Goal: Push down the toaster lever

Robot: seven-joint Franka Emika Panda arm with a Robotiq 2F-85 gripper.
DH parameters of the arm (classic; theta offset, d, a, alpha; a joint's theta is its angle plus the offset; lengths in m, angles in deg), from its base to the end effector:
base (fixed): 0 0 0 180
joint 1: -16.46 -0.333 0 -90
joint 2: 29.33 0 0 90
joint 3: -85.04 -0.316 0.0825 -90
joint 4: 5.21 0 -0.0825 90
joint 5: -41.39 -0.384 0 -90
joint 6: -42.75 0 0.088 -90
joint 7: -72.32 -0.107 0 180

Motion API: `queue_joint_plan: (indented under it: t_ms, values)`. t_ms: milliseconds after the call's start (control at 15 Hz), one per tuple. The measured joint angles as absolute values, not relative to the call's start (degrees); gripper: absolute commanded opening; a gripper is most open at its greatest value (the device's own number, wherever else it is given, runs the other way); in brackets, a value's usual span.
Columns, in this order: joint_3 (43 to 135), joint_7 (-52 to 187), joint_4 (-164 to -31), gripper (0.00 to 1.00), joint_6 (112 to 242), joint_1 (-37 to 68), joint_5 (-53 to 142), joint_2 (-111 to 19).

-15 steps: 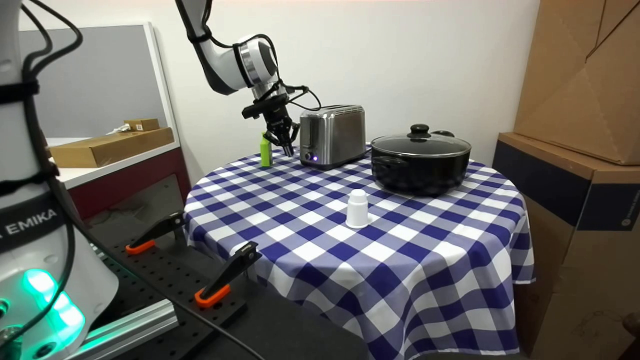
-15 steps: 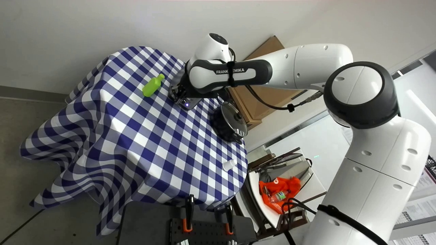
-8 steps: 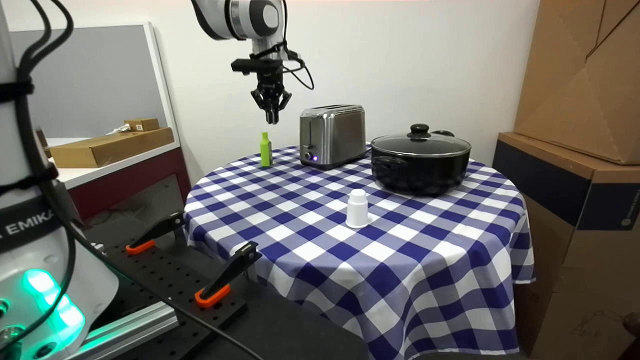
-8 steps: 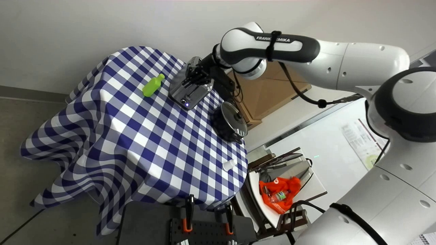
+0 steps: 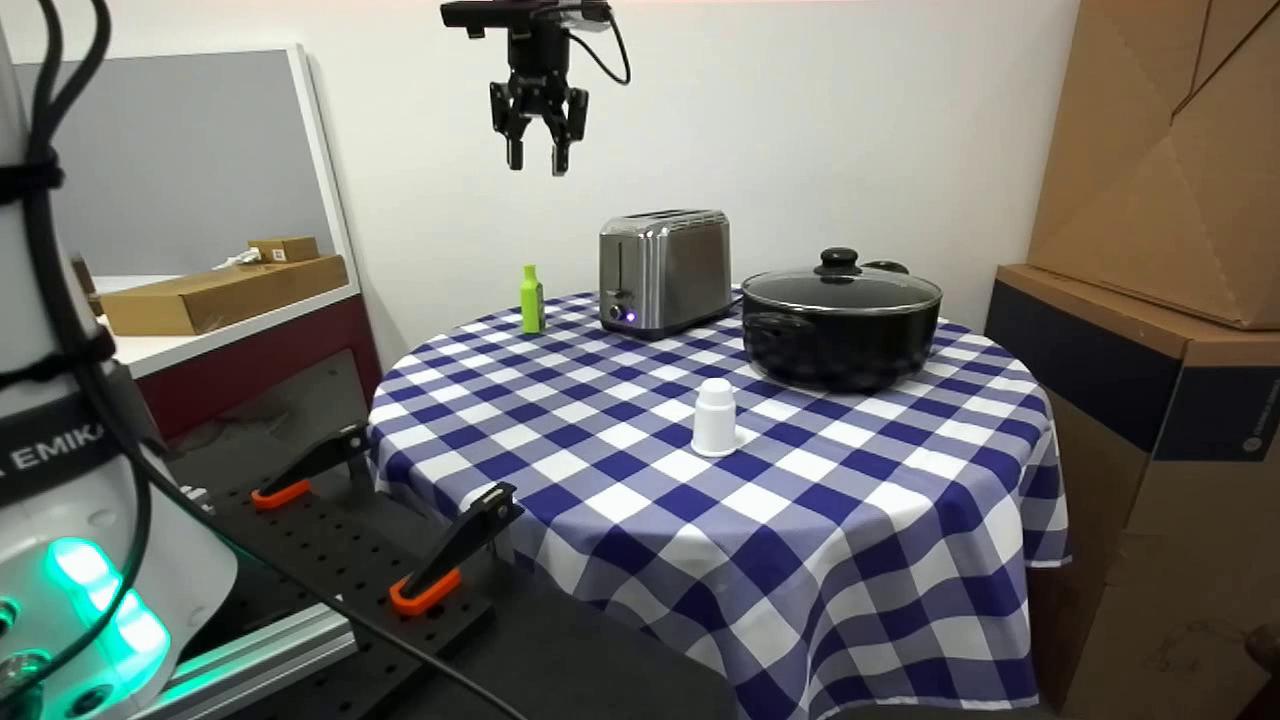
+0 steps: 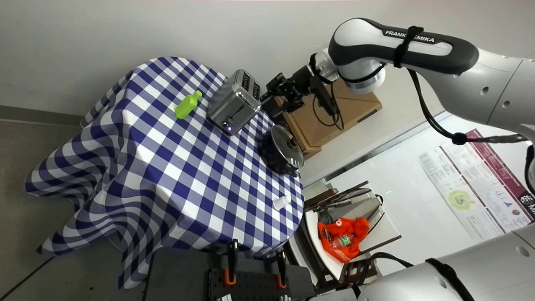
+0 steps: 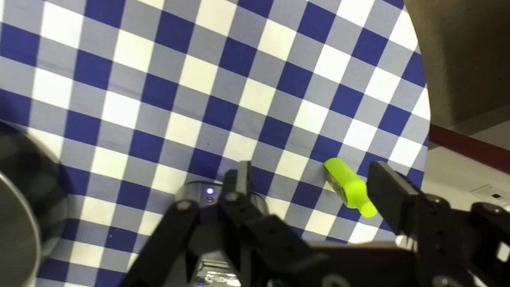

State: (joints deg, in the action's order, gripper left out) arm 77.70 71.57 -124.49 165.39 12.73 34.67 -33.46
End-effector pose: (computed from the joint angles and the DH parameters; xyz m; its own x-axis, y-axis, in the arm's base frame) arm 0.5465 0.1113 0.3921 0.9930 0.1166 -0.0179 0.1140 -0.9877 -0.1066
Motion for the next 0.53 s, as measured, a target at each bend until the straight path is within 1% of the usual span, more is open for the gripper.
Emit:
queue_joint_plan:
  t_ms: [267, 533]
  values:
    - [80.72, 66.66, -127.30, 1.00, 163.30, 13.56, 40.38, -28.74]
    - [81.89, 63.21, -128.72, 1.00, 162.53, 14.37, 42.50, -26.10]
